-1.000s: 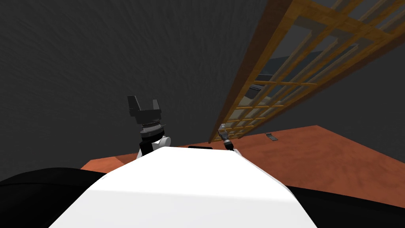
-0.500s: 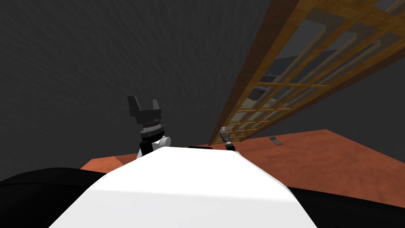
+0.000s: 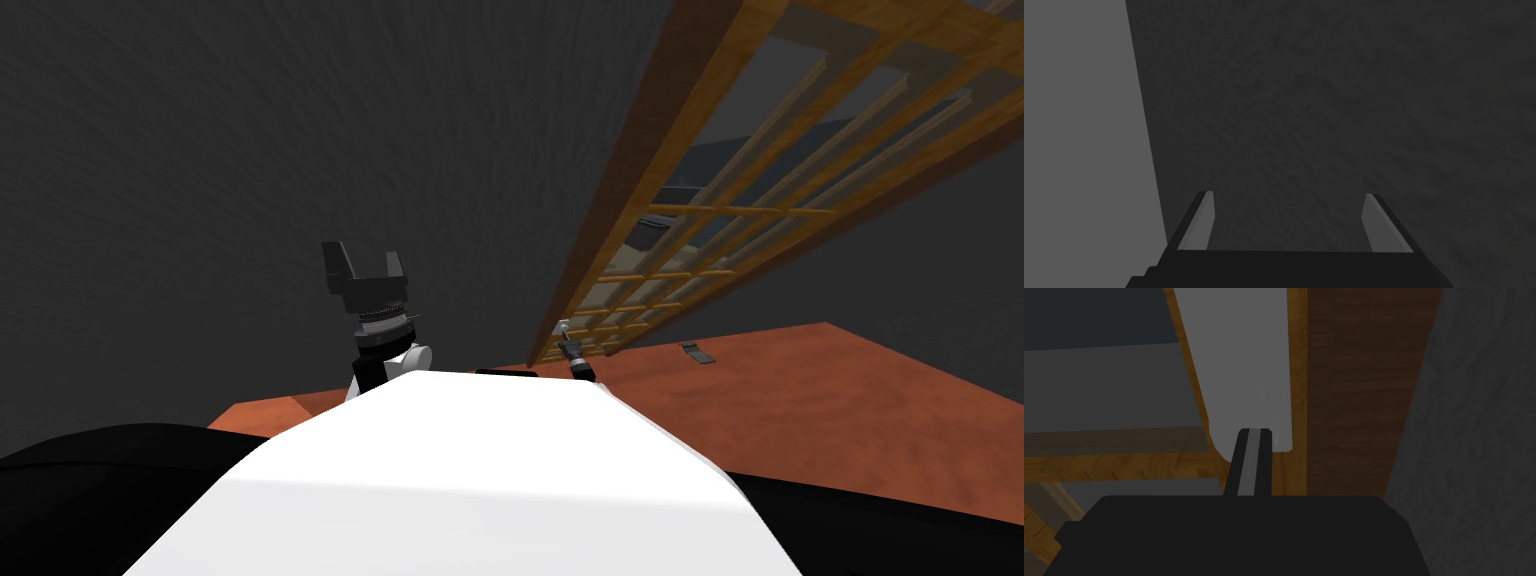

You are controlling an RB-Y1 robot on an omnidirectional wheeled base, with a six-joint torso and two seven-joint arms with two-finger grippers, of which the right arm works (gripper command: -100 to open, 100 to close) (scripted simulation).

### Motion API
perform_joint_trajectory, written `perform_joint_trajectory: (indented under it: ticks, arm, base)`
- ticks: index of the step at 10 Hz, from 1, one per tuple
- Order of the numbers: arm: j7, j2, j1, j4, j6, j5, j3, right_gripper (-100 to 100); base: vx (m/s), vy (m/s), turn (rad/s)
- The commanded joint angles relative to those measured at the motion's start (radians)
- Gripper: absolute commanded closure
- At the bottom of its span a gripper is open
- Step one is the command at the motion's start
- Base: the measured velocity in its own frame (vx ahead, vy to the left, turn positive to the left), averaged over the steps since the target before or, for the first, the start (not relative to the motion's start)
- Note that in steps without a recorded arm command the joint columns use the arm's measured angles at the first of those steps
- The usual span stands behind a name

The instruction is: Pull the door open

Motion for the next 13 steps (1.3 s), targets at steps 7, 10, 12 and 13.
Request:
perform_joint_trajectory:
  ticks: [7, 10, 12, 13]
  arm:
    - [0.009, -0.021, -0.022, -0.001, -0.001, -0.026, 0.029, -100]
    - [0.014, -0.005, -0.031, 0.010, 0.000, -0.010, -0.010, -100]
    - [0.020, 0.012, -0.043, 0.022, 0.002, 0.007, -0.055, -100]
    - [0.023, 0.020, -0.048, 0.029, 0.003, 0.015, -0.077, -100]
  base:
    - [-0.185, -0.043, -0.009]
    - [0.045, 0.032, 0.105]
    - [0.202, 0.066, 0.142]
    - [0.221, 0.003, 0.137]
